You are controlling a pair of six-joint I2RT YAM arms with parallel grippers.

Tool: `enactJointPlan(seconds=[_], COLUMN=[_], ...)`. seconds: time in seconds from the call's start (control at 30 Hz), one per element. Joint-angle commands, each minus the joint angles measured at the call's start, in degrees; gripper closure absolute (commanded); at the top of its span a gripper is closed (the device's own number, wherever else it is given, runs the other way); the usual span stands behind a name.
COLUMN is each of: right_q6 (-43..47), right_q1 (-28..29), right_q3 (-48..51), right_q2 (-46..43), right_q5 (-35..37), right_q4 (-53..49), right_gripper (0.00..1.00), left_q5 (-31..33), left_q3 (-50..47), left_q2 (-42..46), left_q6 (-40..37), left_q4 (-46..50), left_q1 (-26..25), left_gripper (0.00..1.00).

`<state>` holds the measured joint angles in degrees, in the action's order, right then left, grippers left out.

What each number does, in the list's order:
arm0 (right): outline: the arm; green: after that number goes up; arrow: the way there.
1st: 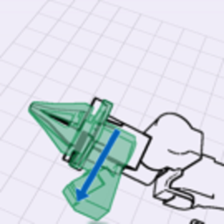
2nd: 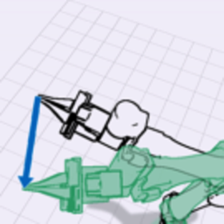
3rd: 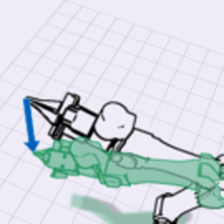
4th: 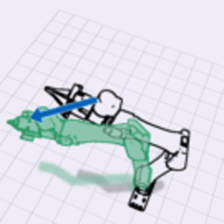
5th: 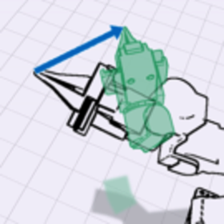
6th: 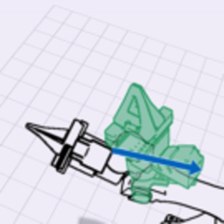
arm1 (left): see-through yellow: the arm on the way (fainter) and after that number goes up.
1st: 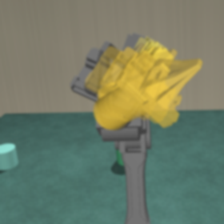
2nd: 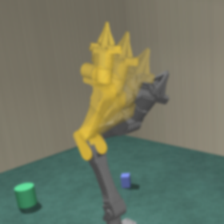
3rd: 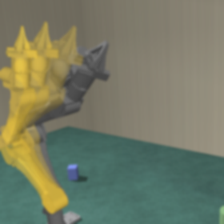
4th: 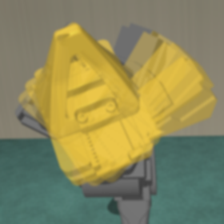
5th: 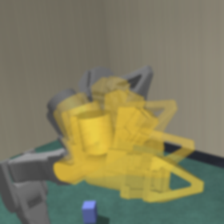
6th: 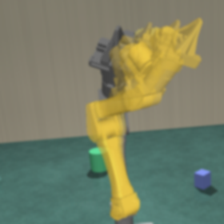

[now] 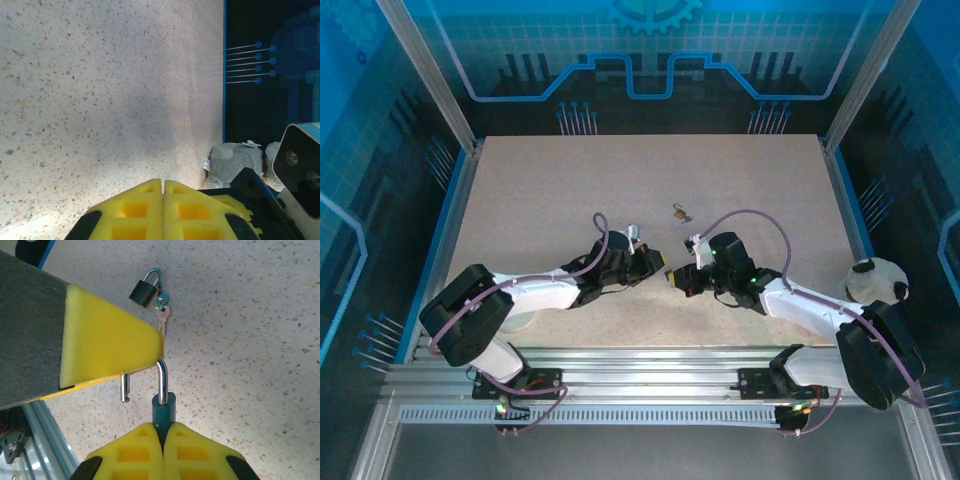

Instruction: Lock with the key

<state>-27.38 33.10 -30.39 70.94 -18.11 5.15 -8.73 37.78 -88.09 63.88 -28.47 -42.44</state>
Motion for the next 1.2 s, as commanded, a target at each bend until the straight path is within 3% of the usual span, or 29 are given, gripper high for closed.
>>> enactJointPlan(seconds=[0.0,0.33,1.17], right_q6=[0.8,0.1,-1.0], right_q1=[0.4,0.4,0.5], right_q3=[0.6,1.1,1.8], right_q2=[-1.7,-1.5,-1.9], right_q5=[-1.9,-10.0,-18.0], right_q4=[2.8,6.8,10.0], right_gripper=[1.00,1.00,1.00], left_q5=[-3.0,-4.4,-7.5], left_q3=[-2.0,-5.0,-10.0], left_q2=[2.8,5.7,11.3], left_q6=[-1.7,-2.5,-4.7], left_q4=[-2.8,-6.8,-14.4], left_q1=[0.5,1.9,3.5], left_gripper=[1.00,1.00,1.00])
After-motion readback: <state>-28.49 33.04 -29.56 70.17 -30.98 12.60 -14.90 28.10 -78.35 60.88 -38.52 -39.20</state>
